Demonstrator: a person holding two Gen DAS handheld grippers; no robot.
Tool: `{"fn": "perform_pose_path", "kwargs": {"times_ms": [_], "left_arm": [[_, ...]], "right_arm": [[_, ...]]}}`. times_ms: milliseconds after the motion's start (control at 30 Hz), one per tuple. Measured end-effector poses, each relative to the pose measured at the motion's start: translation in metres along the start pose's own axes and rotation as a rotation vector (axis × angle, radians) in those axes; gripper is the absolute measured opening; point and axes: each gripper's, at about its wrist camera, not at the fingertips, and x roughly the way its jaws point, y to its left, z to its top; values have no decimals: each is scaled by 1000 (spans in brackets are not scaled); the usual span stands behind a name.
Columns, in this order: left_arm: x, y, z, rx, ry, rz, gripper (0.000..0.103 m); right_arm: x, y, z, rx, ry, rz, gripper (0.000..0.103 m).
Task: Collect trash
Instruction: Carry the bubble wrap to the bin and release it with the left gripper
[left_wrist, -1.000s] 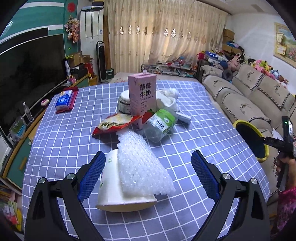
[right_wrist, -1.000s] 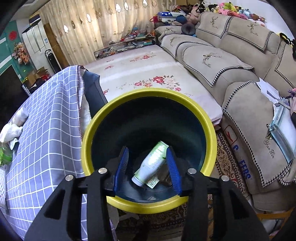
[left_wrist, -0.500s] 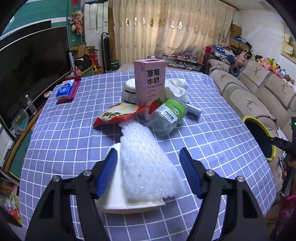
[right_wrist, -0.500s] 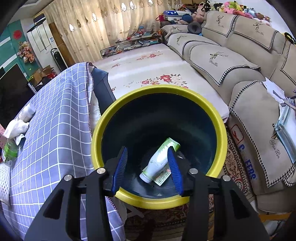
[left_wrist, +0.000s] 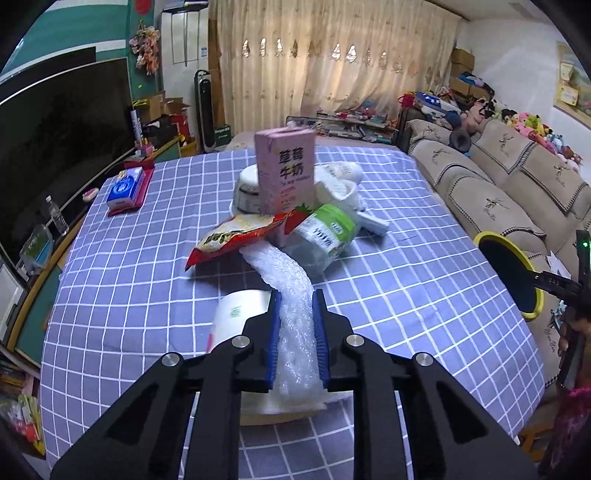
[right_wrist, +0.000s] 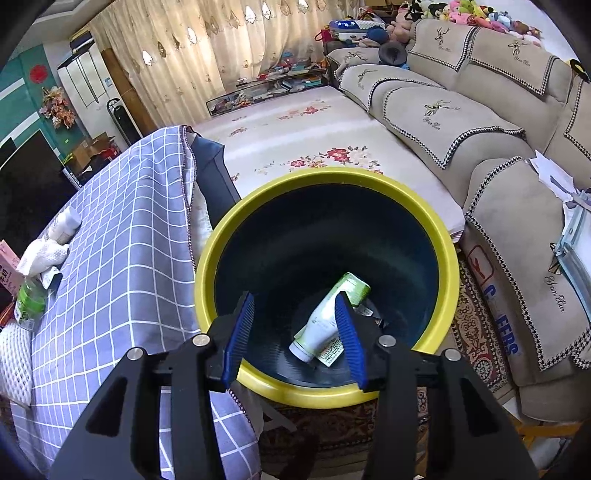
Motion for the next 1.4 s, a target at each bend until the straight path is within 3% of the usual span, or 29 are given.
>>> {"fn": "perform_pose_path", "kwargs": {"times_ms": [267,500,700,1167,1400], "left_arm": [[-26,-18,8,62,-17,-47,17],[-43,-35,0,98,2,-149,17],[-45,-73,-1,174,-3,-238,17],[-2,-235,37,419,-27,-462,17],[55,-326,62,477,5,-529,17]], "right_arm": [[-7,1,0,1,-3,18,44],[-9,0,-1,7,-2,35,44],[-17,-3,-1,14,-21,45,44],[-70,-50,-4,81,-133,-8,47],[-76,-84,-5,141,-144,-34,47]]}}
